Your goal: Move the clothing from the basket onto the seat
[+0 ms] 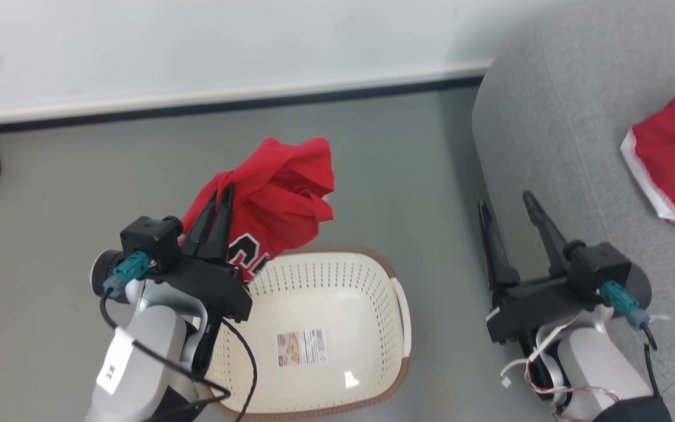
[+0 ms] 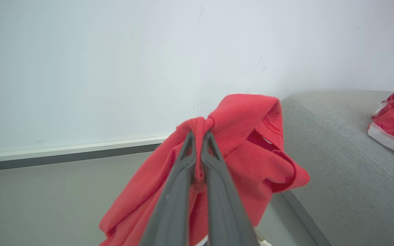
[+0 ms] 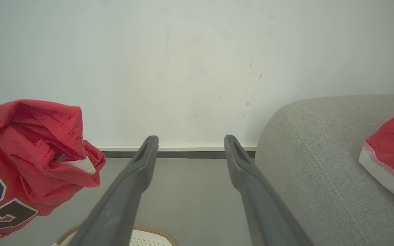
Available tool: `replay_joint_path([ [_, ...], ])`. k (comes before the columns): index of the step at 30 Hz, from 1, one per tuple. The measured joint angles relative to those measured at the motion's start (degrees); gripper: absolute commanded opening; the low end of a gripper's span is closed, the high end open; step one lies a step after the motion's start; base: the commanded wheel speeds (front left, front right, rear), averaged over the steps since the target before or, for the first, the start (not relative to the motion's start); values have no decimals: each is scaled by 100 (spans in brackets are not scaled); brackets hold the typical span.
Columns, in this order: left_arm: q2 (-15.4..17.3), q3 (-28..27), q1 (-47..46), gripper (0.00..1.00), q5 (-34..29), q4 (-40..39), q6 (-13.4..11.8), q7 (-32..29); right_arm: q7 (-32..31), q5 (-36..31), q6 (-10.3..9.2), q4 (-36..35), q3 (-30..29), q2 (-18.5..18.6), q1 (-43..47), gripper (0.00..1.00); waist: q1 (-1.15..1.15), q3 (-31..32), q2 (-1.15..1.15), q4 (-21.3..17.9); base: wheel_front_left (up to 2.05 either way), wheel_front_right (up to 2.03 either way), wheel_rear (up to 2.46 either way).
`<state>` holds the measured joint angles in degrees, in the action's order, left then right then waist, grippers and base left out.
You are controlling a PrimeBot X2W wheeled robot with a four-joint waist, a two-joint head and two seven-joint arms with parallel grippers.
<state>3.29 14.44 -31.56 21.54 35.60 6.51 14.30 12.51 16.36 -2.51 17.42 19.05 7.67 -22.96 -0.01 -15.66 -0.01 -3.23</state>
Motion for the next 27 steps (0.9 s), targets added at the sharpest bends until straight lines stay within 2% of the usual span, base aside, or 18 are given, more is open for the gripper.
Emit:
replay_joint_path([
  [11,-12,8,705,0,-49,-1028,-98,0,-26,140,9,122,46,-4,484,100,0,671,0,59,0,0,0],
  [27,13,158,1770,0,-152,-2046,-331,0,-91,255,51,74,147,-3,1183,100,0,1498,0,33,0,0,0],
])
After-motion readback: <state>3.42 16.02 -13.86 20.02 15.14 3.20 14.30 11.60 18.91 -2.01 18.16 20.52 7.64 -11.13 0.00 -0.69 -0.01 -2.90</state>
